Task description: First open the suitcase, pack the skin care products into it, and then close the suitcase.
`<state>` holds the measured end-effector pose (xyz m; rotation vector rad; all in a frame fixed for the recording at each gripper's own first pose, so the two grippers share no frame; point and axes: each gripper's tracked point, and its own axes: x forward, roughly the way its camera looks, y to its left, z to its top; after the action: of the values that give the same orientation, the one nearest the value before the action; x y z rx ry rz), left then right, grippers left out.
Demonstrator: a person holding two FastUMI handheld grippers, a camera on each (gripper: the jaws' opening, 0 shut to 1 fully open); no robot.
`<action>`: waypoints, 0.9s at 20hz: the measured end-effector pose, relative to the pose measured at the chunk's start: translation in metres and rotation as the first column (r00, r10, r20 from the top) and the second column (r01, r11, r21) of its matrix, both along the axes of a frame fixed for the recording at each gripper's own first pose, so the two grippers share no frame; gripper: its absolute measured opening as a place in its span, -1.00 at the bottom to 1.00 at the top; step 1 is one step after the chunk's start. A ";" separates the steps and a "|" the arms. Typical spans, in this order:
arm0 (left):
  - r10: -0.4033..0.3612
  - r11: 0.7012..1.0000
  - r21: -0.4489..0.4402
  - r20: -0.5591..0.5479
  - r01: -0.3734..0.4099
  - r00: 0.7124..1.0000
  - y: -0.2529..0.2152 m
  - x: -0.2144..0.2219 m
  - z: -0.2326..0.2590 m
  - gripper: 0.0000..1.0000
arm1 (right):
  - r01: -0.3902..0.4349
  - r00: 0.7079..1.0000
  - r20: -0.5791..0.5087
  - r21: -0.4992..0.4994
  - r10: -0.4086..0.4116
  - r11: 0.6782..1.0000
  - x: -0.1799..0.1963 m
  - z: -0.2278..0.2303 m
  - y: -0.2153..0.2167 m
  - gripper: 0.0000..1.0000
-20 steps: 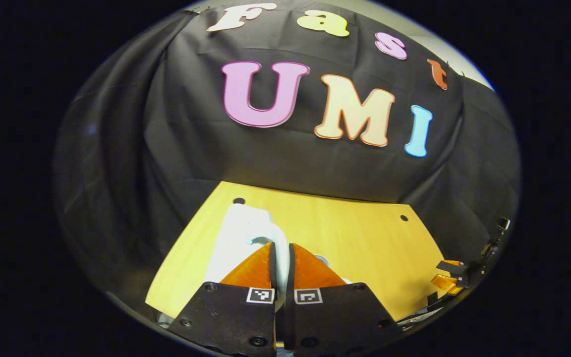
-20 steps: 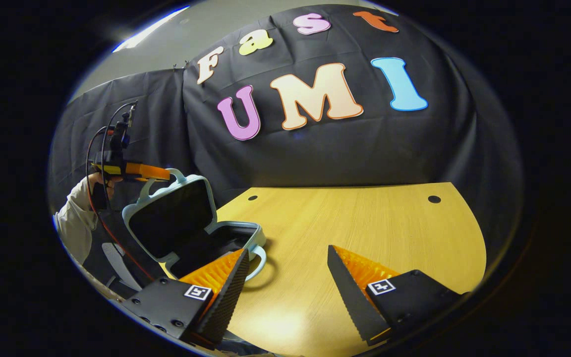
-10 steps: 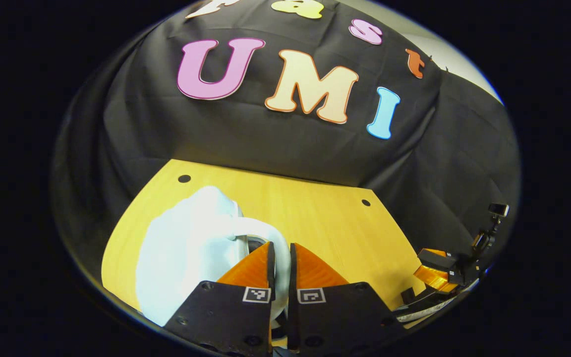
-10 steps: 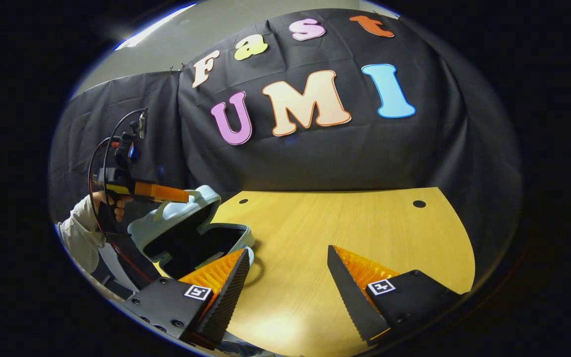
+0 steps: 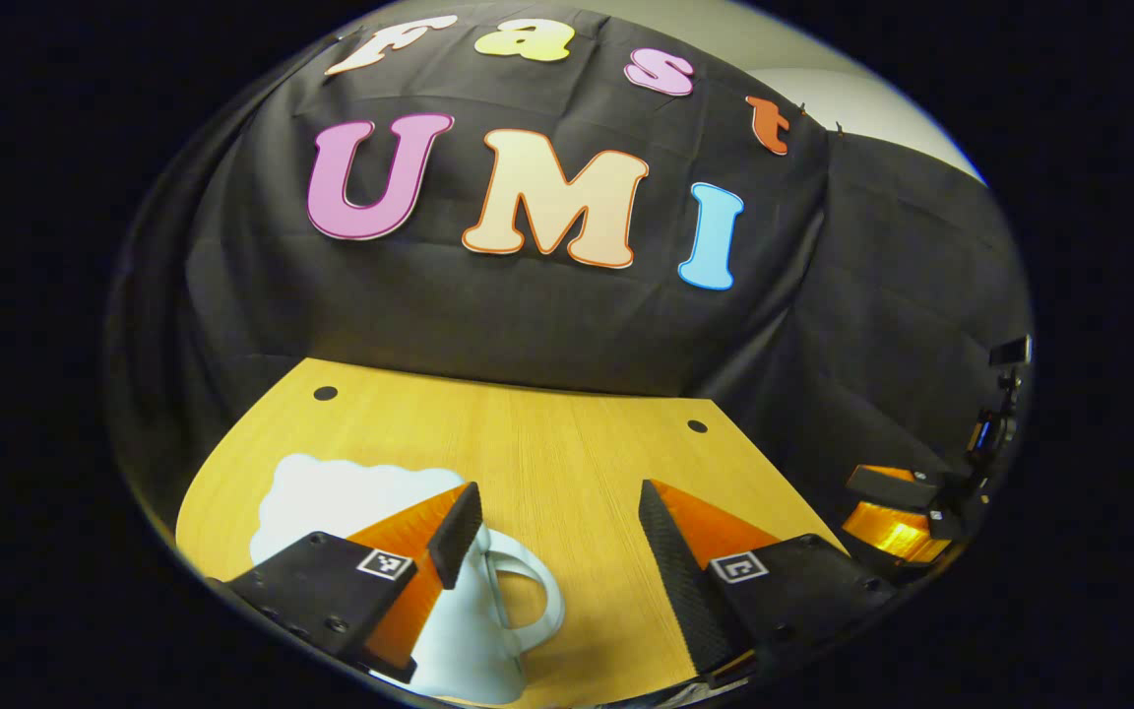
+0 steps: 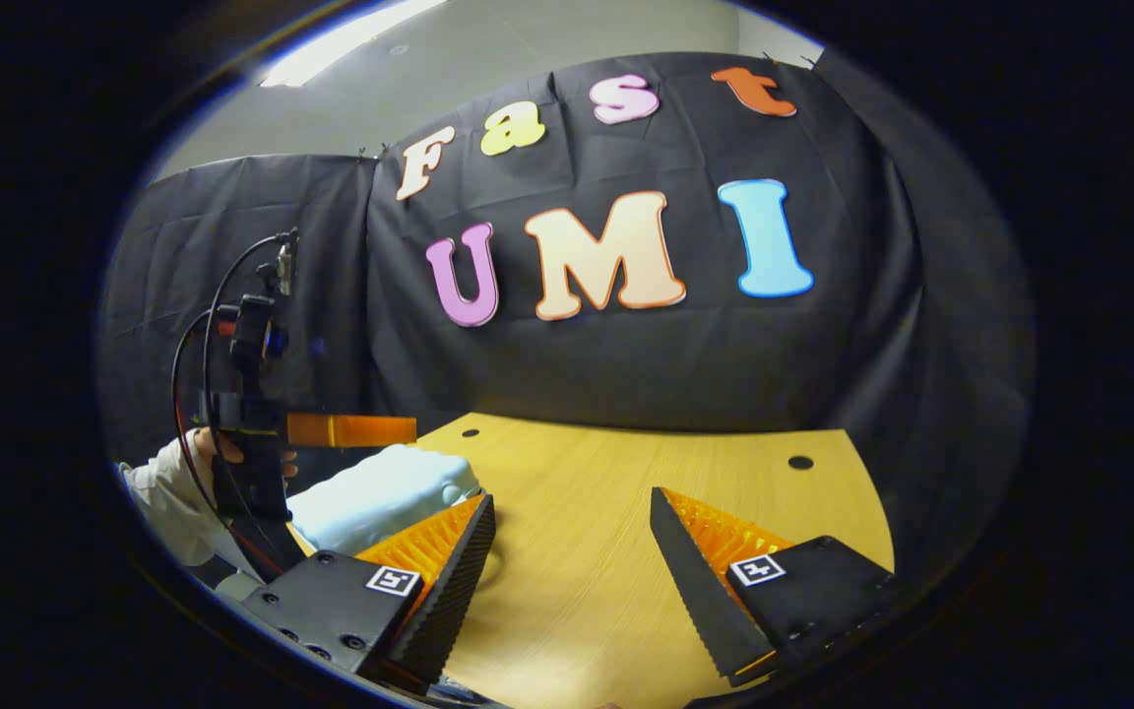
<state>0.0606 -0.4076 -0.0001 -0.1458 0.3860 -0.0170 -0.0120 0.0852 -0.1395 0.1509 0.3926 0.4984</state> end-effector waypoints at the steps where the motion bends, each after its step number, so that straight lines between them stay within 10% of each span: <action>1: 0.033 0.999 0.041 0.033 -0.035 0.999 -0.003 0.001 0.009 0.91 | 0.022 0.999 0.049 0.006 -0.022 1.000 0.009 0.015 -0.008 0.96; 6: 0.177 0.957 0.184 0.237 -0.223 0.955 -0.014 -0.001 0.063 0.92 | 0.178 0.962 0.197 0.066 -0.187 0.982 0.042 0.081 -0.042 0.94; 18: 0.058 0.978 0.178 0.256 -0.106 0.965 -0.014 -0.003 0.094 0.92 | 0.306 0.884 0.346 0.075 -0.313 0.949 0.010 0.151 -0.042 0.94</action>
<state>0.0576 -0.4215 0.0937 0.0304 0.1275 0.0829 -0.0020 0.0436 0.0118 0.1350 0.0054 0.2038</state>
